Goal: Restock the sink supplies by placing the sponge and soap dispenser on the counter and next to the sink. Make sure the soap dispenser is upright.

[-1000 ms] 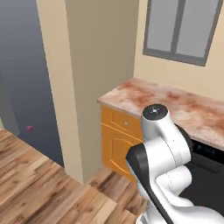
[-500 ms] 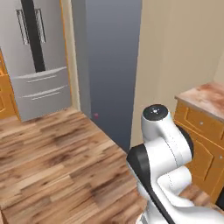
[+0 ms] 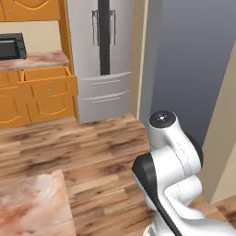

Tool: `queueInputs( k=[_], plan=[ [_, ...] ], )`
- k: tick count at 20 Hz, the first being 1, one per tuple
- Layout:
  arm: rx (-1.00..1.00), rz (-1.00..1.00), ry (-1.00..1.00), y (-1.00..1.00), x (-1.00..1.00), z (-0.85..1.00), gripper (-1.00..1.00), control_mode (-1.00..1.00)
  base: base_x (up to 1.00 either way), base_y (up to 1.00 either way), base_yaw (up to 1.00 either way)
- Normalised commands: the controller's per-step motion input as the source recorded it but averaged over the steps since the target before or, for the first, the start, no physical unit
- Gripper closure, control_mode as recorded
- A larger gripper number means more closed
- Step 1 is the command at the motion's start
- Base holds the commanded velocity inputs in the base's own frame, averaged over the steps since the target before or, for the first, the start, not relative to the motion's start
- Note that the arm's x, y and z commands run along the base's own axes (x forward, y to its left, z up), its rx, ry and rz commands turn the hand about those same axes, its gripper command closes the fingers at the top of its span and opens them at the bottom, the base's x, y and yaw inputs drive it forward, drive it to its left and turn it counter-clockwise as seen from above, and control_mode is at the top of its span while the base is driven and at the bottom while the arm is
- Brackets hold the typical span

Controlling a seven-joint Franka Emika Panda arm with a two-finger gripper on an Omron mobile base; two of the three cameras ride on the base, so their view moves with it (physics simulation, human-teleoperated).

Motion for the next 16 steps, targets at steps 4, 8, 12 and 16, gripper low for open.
queueInputs(
  k=[4,8,12,16],
  plan=[
    [0.0,0.0,0.0,0.0,0.0,0.0,-1.0,1.0,1.0,0.0,0.38],
    [0.0,0.0,0.0,0.0,0.0,0.0,-1.0,1.0,1.0,0.07,0.31],
    [0.0,0.0,0.0,0.0,0.0,0.0,-1.0,1.0,1.0,0.12,0.26],
    [0.0,0.0,0.0,0.0,0.0,0.0,-1.0,1.0,1.0,0.0,0.12]
  ],
)
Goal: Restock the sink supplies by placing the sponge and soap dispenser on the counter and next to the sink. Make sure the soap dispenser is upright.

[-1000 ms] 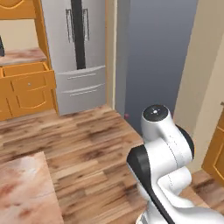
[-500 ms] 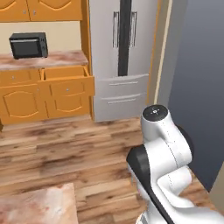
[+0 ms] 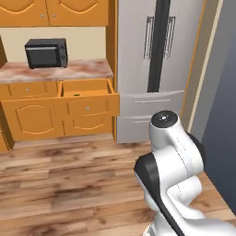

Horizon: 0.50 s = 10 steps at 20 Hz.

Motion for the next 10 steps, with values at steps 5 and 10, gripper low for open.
queueInputs(
  k=[5,10],
  plan=[
    [0.0,0.0,0.0,0.0,0.0,0.0,-1.0,1.0,1.0,0.0,0.0],
    [0.0,0.0,0.0,0.0,0.0,0.0,-1.0,1.0,1.0,0.25,-0.03]
  ],
)
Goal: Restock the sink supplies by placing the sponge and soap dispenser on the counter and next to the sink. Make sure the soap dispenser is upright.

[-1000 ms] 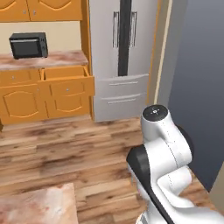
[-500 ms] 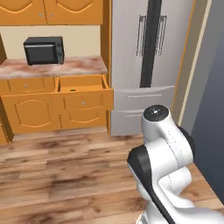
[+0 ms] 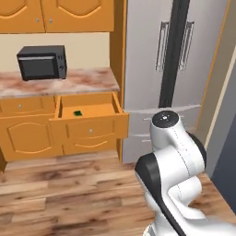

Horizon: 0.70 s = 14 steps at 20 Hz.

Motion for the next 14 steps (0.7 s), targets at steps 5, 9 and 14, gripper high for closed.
queueInputs(
  k=[5,9,14],
  plan=[
    [0.0,0.0,0.0,0.0,0.0,0.0,-1.0,1.0,1.0,0.48,-0.11],
    [0.0,0.0,0.0,0.0,0.0,0.0,-1.0,1.0,0.75,0.61,-0.09],
    [0.0,0.0,0.0,0.0,0.0,0.0,-1.0,1.0,0.61,0.72,-0.15]
  ],
)
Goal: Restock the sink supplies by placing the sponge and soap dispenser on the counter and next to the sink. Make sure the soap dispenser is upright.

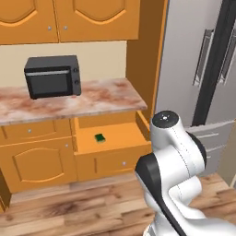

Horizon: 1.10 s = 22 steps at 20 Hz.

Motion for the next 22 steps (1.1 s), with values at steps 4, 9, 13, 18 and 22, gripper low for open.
queueInputs(
  k=[4,9,13,18,22],
  plan=[
    [0.0,0.0,0.0,0.0,0.0,0.0,-1.0,1.0,0.59,0.49,-0.09],
    [0.0,0.0,0.0,0.0,0.0,0.0,-1.0,1.0,0.58,0.25,0.0],
    [0.0,0.0,0.0,0.0,0.0,0.0,-1.0,1.0,0.48,0.29,0.0],
    [0.0,0.0,0.0,0.0,0.0,0.0,-1.0,1.0,0.55,0.33,0.0],
    [0.0,0.0,0.0,0.0,0.0,0.0,-1.0,1.0,0.45,0.31,0.0]
  ],
)
